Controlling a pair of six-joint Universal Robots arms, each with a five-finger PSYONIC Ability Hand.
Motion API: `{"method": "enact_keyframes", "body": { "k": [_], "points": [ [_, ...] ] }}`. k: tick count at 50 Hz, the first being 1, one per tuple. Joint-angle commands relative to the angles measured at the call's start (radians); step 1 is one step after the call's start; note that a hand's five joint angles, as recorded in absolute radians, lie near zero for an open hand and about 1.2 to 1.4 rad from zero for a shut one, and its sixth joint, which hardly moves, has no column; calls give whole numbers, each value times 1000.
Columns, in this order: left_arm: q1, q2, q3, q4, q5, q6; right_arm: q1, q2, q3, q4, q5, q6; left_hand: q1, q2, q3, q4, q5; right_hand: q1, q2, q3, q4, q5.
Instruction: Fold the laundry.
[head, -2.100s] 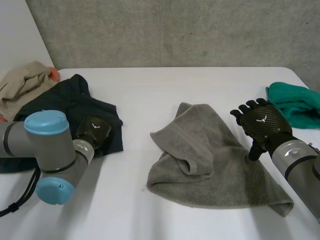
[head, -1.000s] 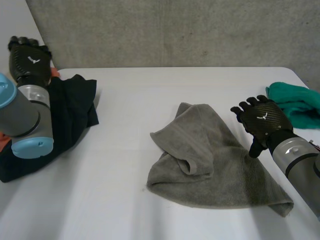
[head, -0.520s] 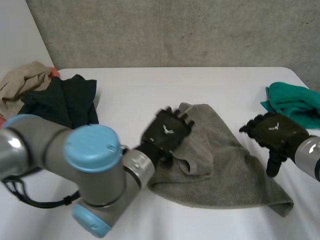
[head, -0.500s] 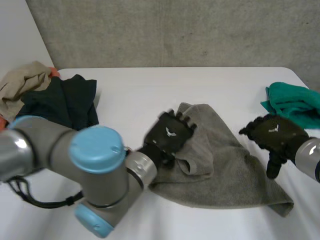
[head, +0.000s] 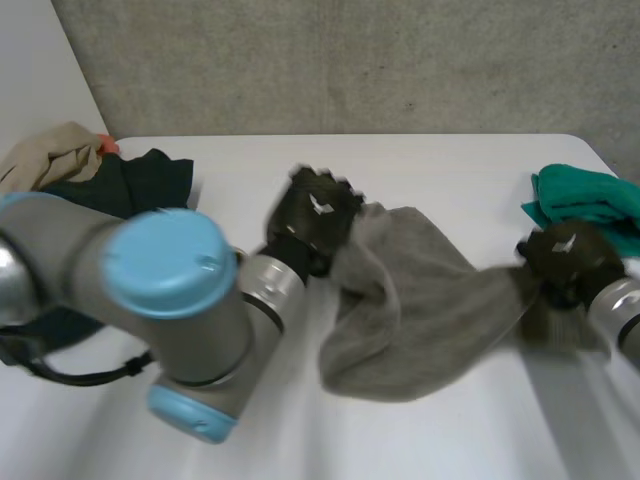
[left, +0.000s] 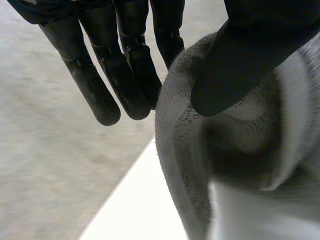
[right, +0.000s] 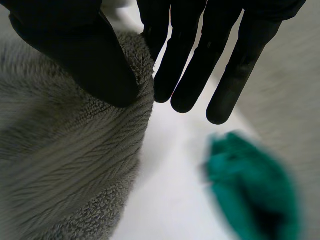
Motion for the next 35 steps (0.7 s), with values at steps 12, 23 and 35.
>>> {"method": "enact_keyframes", "body": {
  "k": [12, 23, 35],
  "points": [
    [189, 453, -230, -113, -46, 2, 1, -195, -347, 415, 12, -34, 242, 200, 205, 201, 253, 288, 223, 205, 201, 249],
    [243, 202, -219, -153, -49, 5, 116, 200, -552, 498, 91, -146, 242, 200, 205, 201, 253, 288, 223, 205, 201, 249],
    [309, -228, 259, -18, -94, 7, 225, 489, -645, -103, 231, -45, 242, 200, 205, 201, 253, 288, 223, 205, 201, 249]
  ]
}}
